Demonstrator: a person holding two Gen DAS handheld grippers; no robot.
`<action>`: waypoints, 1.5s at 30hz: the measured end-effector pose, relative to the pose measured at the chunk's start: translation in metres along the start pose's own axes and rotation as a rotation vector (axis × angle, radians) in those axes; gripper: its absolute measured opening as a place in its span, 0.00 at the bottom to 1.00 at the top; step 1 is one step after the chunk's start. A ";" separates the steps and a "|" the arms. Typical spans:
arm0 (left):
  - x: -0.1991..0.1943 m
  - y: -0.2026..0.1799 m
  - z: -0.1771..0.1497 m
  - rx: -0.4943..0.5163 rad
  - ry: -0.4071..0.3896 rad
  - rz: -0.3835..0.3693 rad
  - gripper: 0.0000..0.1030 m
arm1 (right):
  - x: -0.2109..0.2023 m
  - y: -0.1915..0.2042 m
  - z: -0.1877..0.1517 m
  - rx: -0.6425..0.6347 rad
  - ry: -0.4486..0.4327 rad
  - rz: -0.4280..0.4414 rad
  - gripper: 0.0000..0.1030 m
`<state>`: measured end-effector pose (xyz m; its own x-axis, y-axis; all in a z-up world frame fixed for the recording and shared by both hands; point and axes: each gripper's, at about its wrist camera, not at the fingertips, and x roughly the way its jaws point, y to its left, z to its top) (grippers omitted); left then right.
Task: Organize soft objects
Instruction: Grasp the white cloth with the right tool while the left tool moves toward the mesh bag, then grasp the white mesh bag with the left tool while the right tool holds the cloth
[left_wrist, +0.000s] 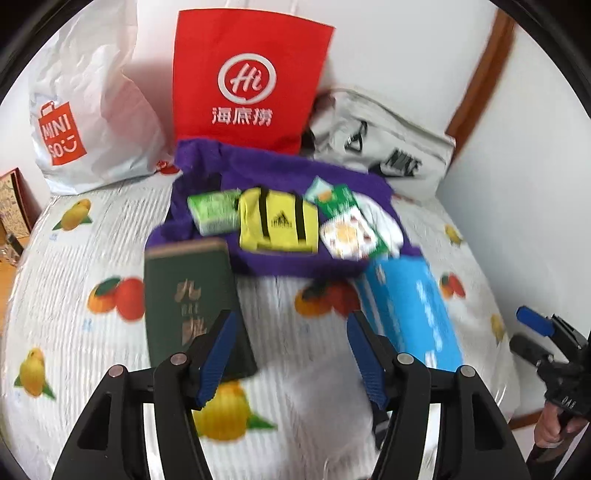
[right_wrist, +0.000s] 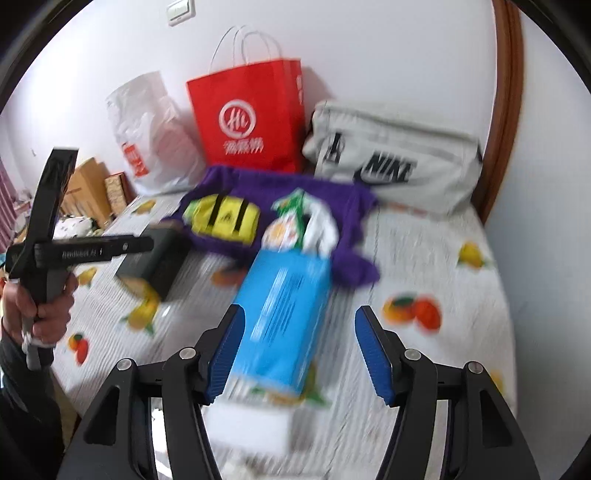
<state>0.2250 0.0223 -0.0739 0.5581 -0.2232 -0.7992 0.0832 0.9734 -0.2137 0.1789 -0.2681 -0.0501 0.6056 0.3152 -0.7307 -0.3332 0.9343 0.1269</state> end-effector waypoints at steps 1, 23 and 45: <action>-0.003 -0.001 -0.006 0.002 -0.003 0.006 0.61 | -0.002 0.002 -0.012 -0.001 0.005 0.011 0.60; -0.022 -0.001 -0.111 -0.015 0.043 -0.035 0.73 | 0.028 0.051 -0.157 -0.115 0.094 -0.022 0.54; 0.060 -0.053 -0.111 0.239 0.072 0.027 0.86 | 0.008 0.031 -0.150 0.011 0.021 0.044 0.21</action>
<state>0.1625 -0.0485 -0.1732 0.5032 -0.1913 -0.8428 0.2663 0.9621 -0.0593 0.0652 -0.2614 -0.1528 0.5750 0.3529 -0.7382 -0.3511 0.9213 0.1670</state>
